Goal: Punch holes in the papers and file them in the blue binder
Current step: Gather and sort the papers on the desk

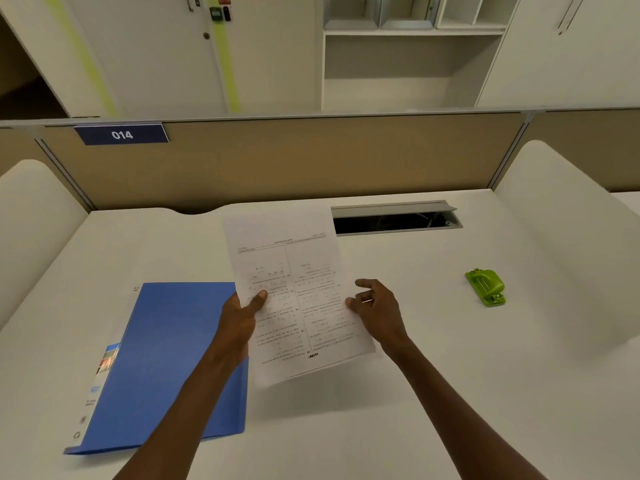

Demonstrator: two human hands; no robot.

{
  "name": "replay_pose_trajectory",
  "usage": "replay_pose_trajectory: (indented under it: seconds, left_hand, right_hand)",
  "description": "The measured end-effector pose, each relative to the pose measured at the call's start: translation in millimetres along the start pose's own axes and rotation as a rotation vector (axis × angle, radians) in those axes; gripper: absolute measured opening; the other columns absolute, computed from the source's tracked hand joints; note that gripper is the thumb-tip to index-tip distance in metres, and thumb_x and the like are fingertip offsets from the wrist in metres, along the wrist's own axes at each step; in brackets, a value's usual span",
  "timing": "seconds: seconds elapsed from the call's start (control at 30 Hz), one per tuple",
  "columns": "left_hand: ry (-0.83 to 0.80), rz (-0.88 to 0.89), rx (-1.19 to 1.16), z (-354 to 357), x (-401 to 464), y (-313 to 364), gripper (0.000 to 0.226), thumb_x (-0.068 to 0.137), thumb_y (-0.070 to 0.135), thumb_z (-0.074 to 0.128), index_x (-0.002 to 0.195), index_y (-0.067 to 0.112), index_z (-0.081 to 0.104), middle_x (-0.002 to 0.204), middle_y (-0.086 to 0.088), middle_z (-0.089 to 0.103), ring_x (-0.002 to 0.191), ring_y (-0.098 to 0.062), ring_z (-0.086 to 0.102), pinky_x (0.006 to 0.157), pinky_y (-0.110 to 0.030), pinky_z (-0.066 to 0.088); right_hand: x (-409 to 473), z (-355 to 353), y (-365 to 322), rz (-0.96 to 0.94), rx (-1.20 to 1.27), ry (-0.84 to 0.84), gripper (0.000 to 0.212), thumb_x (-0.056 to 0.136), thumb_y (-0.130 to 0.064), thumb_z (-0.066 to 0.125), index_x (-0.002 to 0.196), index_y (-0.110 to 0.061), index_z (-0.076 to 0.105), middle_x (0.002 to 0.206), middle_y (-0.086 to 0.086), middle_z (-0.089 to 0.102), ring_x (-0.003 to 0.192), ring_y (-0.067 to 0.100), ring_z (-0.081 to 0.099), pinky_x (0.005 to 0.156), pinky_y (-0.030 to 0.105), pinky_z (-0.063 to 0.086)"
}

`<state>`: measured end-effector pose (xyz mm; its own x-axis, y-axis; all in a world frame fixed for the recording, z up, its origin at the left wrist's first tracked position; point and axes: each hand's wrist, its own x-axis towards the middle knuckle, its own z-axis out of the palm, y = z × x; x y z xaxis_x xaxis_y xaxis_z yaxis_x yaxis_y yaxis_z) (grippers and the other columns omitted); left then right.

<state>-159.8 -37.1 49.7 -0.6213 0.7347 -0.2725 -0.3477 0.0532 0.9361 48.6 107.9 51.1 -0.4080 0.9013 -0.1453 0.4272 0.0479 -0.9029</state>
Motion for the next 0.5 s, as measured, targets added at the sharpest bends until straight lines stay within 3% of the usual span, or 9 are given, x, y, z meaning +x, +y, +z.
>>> replay_pose_trajectory:
  seconds: [0.07,0.17,0.37,0.5]
  left_hand:
    - [0.033,0.005,0.023,-10,1,0,0.021,0.091,0.023,0.063,0.110,0.031,0.065,0.104,0.004,0.074,0.090,-0.018,0.072,0.061,-0.032,0.059]
    - [0.084,-0.001,0.078,-26,2,0,0.018,0.092,0.024,0.061,0.106,0.034,0.065,0.105,0.004,0.073,0.092,-0.021,0.071,0.060,-0.034,0.059]
    - [0.130,-0.017,0.101,-48,3,-2,0.017,0.091,0.024,0.062,0.102,0.037,0.065,0.104,0.005,0.073,0.093,-0.021,0.069,0.060,-0.035,0.059]
    - [0.134,-0.017,0.132,-55,6,-4,0.017,0.091,0.025,0.061,0.105,0.034,0.064,0.104,0.003,0.073,0.092,-0.024,0.070,0.061,-0.036,0.059]
  right_hand:
    - [7,4,15,0.054,-0.127,0.061,0.040,0.084,-0.029,0.068,0.120,-0.015,0.057,0.099,-0.001,0.066,0.090,0.011,0.061,0.075,0.023,0.047]
    - [13,15,39,0.110,-0.453,0.087,0.051,0.087,-0.038,0.064,0.125,-0.007,0.052,0.118,0.014,0.057,0.117,0.029,0.049,0.096,0.037,0.042]
    - [9,54,50,0.119,-0.742,0.089,0.078,0.072,-0.068,0.061,0.113,-0.003,0.047,0.113,0.015,0.049,0.108,0.032,0.045,0.083,0.041,0.046]
    - [7,69,55,0.110,-0.889,0.099,0.084,0.069,-0.069,0.063,0.116,-0.002,0.043,0.114,0.014,0.048,0.106,0.030,0.046,0.083,0.038,0.044]
